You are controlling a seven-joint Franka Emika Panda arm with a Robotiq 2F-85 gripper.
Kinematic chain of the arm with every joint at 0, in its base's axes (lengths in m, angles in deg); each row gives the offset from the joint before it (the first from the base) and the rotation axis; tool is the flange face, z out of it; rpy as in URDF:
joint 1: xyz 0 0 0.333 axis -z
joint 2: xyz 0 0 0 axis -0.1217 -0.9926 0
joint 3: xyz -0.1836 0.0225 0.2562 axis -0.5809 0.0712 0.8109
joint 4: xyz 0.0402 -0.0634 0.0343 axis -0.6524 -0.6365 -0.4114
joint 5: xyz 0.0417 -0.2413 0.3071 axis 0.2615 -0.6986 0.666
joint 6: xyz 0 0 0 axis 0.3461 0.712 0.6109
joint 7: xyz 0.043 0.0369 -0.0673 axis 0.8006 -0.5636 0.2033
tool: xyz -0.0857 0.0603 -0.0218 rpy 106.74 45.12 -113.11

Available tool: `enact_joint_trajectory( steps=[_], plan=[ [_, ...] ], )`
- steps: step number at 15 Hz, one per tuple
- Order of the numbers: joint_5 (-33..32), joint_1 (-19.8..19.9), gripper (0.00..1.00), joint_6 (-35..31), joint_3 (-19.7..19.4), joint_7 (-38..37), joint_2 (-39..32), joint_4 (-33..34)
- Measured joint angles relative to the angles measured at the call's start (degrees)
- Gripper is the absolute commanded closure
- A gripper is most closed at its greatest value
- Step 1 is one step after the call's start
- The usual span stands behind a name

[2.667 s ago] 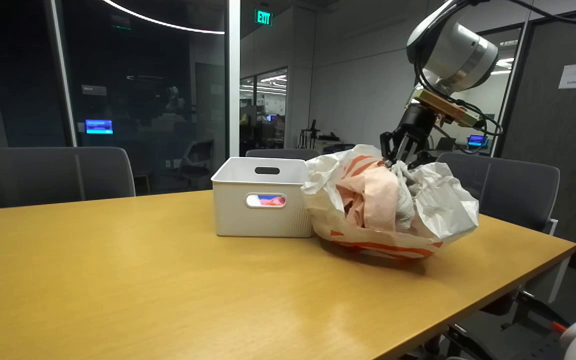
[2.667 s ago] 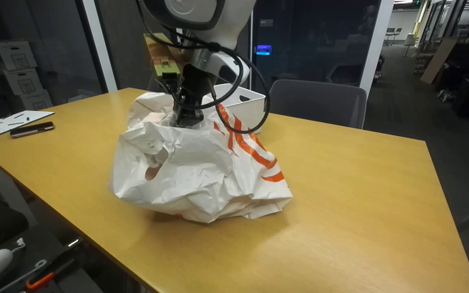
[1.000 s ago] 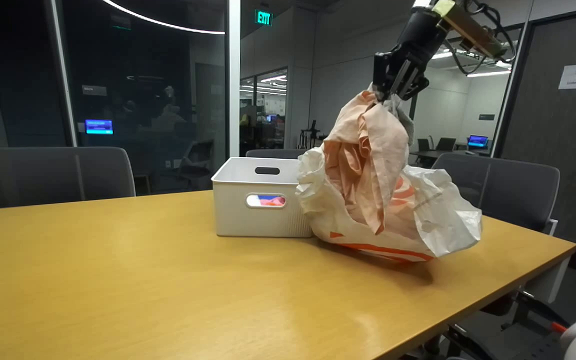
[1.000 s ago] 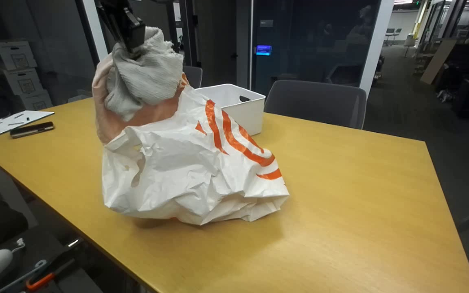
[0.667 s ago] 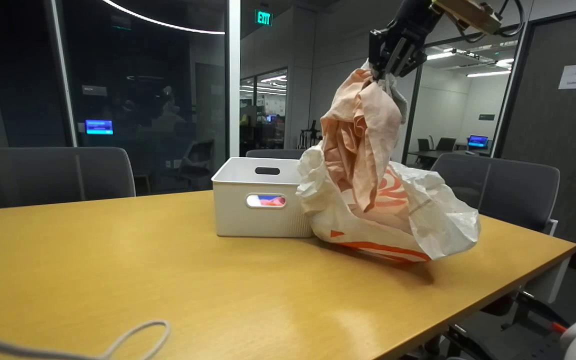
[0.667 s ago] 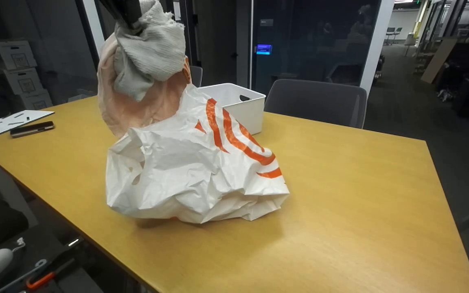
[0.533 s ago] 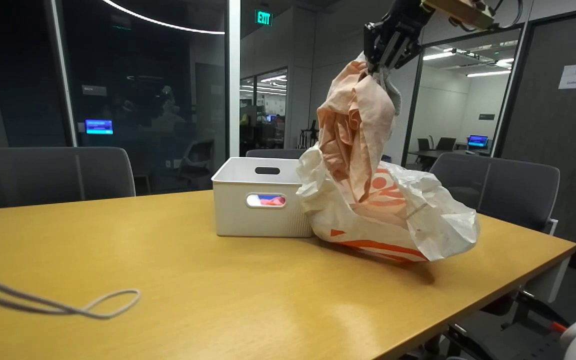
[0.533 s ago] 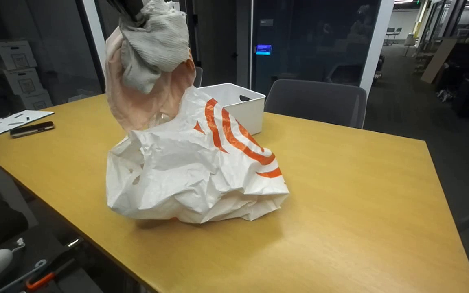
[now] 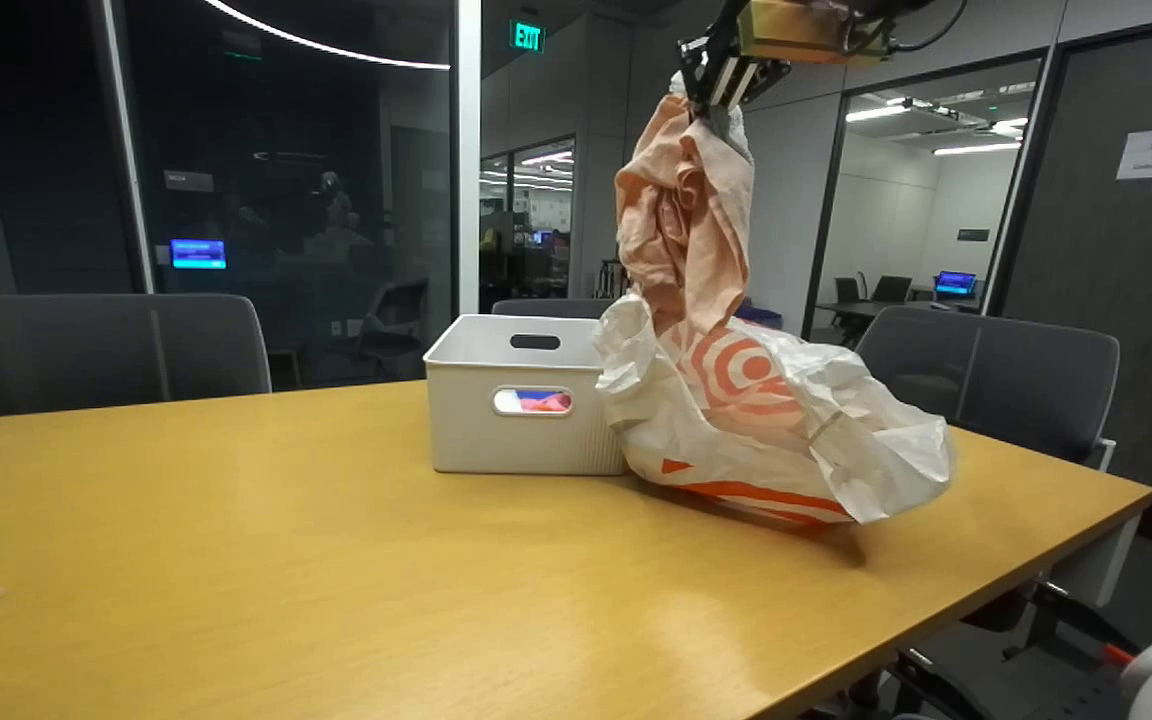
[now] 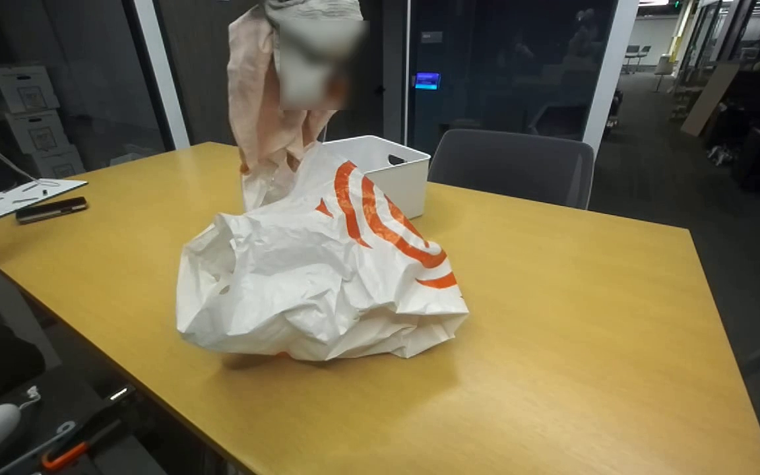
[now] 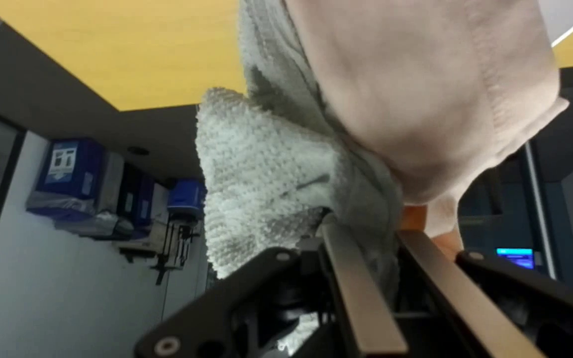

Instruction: Remove the shirt, towel and moose from the plastic bag and put them in the white storage container.

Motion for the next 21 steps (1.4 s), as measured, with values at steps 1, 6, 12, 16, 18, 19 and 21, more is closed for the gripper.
enact_joint_trajectory(
  steps=[1, 6, 12, 16, 18, 19, 21],
  plan=[
    [-4.8, 4.4, 0.93, -0.1, 3.5, -3.6, -1.5, 2.5],
    [-19.5, 22.9, 0.93, 3.9, 23.3, -14.6, -11.0, 14.6],
    [-25.6, 29.3, 0.94, 9.0, 38.4, -13.6, -28.3, 21.5],
    [-30.9, 25.6, 0.94, 11.8, 37.7, -10.8, -40.1, 23.3],
    [-34.1, 20.1, 0.94, 14.8, 34.0, -9.4, -46.3, 25.7],
    [-35.6, 16.8, 0.94, 16.6, 31.7, -8.5, -49.5, 27.6],
    [-38.2, 9.9, 0.93, 20.3, 27.2, -6.7, -55.9, 32.4]
  ],
)
